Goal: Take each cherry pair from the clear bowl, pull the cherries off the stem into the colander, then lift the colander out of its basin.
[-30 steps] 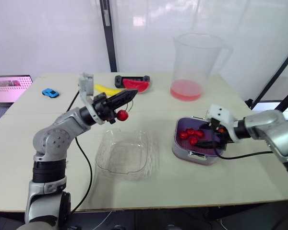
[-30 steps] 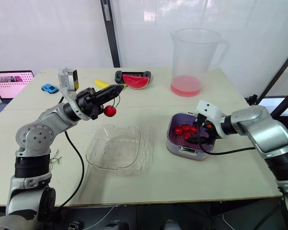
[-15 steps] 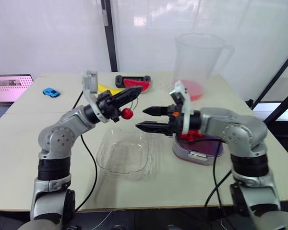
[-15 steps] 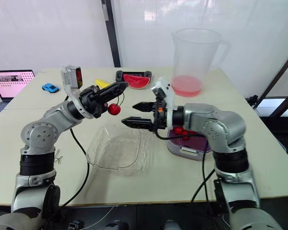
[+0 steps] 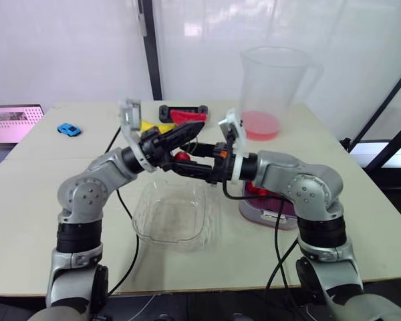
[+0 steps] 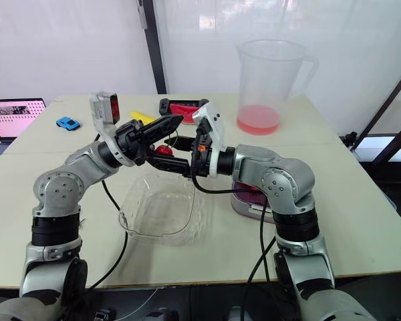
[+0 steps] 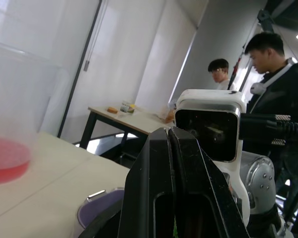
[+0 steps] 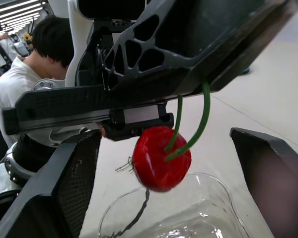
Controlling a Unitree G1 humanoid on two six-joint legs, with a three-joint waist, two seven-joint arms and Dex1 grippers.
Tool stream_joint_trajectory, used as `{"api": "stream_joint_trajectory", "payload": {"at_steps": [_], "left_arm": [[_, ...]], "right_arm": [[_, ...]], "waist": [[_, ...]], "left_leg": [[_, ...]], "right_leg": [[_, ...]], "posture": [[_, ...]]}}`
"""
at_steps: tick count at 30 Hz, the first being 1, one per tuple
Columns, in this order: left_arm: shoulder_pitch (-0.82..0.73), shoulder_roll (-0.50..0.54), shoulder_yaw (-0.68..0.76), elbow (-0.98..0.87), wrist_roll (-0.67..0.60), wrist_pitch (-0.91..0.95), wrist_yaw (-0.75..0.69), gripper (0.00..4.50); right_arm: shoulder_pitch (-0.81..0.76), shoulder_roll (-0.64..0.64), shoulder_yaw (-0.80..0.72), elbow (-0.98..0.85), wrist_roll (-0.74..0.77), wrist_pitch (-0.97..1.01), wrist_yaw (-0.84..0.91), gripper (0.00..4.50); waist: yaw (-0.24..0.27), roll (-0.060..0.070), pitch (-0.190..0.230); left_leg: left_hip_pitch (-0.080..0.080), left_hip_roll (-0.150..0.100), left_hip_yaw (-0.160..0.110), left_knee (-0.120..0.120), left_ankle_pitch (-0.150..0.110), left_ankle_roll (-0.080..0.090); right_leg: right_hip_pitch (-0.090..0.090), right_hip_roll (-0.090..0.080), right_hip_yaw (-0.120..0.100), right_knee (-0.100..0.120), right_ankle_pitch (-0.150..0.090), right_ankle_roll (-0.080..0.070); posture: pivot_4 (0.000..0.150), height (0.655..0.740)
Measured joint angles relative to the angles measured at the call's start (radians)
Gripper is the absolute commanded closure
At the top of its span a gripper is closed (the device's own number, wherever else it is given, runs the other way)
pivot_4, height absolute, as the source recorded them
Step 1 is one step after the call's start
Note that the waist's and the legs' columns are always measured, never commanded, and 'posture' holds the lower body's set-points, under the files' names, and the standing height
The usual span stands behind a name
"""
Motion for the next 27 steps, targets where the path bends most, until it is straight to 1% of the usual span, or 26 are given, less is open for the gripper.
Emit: {"api": "stream_joint_trajectory", "payload": {"at_steps": [1,3,13,16,19,22,27], "left_arm": [[0.0,0.0,0.002,0.0,0.0,0.0,0.006,4.5],[0.0,0.0,0.007,0.001,0.003,-0.001,0.015,4.5],[0.0,0.002,0.007,0.003,0.004,-0.001,0.016,4.5],[0.0,0.0,-0.006,0.002,0.003,0.0,0.007,4.5],[0.0,-0.001,-0.008,0.001,0.002,-0.001,-0.001,4.5],[0.0,-0.005,-0.011,0.001,0.002,-0.002,-0.004,4.5],[0.0,-0.008,-0.014,0.001,0.002,-0.004,-0.007,4.5]], "right_arm": [[0.0,0.0,0.003,-0.005,0.007,0.0,0.001,1.87],[0.0,0.0,0.008,-0.012,0.021,0.0,0.003,2.77],[0.0,-0.012,0.011,-0.016,0.036,0.001,0.001,2.77],[0.004,-0.075,0.046,-0.024,0.016,0.004,0.008,2.77],[0.039,-0.135,0.099,-0.025,-0.016,0.015,0.028,2.77],[0.056,-0.161,0.147,-0.027,-0.036,0.019,0.048,2.77],[0.056,-0.171,0.149,-0.031,-0.045,0.018,0.062,2.77]], "waist": [[0.0,0.0,0.0],[-0.001,0.0,0.0],[0.0,0.0,0.0],[0.003,0.0,0.0],[0.001,0.0,0.0],[-0.001,0.0,0.0],[0.001,0.0,0.0]], "left_leg": [[0.0,0.0,0.0,0.0,0.0,0.0],[0.0,0.0,0.0,0.0,0.0,0.0],[0.0,0.0,0.0,0.0,0.0,0.0],[0.0,0.0,0.0,0.0,0.0,0.0],[0.0,0.0,0.0,0.0,0.0,0.0],[0.0,0.0,0.0,0.0,0.0,0.0],[0.0,0.0,0.0,0.0,0.0,0.0]], "right_leg": [[0.0,0.0,0.0,0.0,0.0,0.0],[0.0,0.0,0.0,0.001,0.0,0.0],[-0.001,0.0,0.0,0.001,0.0,0.0],[0.0,0.0,0.0,0.0,0.0,0.0],[0.0,0.0,0.0,0.0,0.0,0.0],[-0.001,0.0,0.0,0.0,0.0,0.0],[-0.001,0.0,0.0,0.0,0.0,0.0]], "posture": [[0.15,0.74],[0.15,0.74],[0.15,0.74],[0.15,0.74],[0.15,0.74],[0.15,0.74],[0.15,0.74]]}}
